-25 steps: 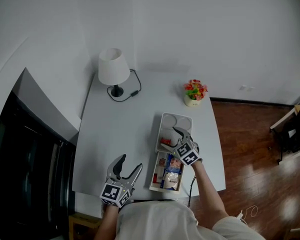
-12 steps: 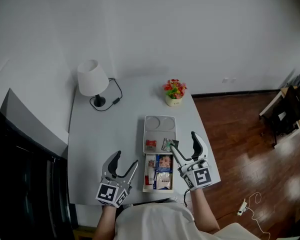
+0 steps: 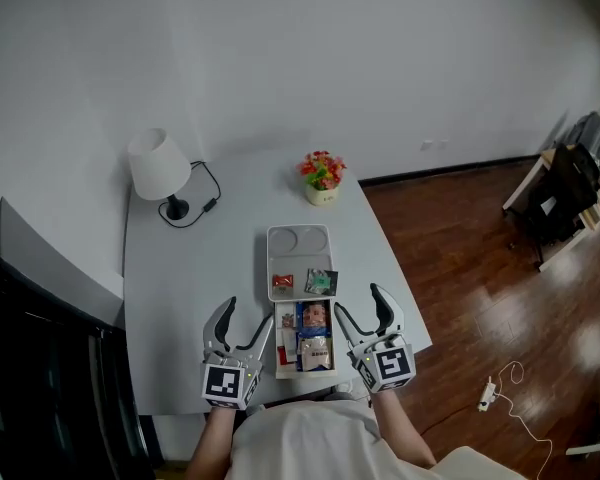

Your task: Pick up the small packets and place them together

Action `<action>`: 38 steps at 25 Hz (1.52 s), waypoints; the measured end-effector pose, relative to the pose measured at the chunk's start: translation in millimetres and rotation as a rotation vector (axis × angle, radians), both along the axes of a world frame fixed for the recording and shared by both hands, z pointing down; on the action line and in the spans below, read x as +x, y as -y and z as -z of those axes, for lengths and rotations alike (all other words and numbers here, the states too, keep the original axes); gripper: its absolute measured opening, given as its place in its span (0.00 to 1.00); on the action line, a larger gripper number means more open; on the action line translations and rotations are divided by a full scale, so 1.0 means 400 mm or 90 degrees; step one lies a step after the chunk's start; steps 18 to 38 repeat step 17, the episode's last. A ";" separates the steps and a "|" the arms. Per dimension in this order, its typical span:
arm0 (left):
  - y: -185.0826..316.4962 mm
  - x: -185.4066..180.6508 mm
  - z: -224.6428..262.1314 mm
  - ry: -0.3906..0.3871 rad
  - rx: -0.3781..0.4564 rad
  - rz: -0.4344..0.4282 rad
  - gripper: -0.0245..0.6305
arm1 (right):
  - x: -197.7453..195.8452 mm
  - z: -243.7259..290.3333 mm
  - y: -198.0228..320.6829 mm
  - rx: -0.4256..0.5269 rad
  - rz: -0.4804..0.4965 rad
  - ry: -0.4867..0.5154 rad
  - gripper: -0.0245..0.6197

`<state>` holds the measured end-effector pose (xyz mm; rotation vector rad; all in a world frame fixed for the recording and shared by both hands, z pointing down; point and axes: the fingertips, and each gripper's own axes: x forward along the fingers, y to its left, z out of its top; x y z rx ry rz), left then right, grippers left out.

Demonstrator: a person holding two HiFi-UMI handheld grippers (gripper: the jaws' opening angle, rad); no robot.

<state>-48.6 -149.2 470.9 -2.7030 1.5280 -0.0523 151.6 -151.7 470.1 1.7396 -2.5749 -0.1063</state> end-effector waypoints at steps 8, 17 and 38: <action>0.026 0.025 -0.002 -0.025 -0.024 0.020 0.48 | 0.023 0.024 0.051 -0.011 0.021 -0.025 0.57; 0.048 0.125 -0.010 -0.045 -0.025 0.066 0.48 | 0.095 0.014 0.089 -0.005 0.095 -0.020 0.57; 0.048 0.125 -0.010 -0.045 -0.025 0.066 0.48 | 0.095 0.014 0.089 -0.005 0.095 -0.020 0.57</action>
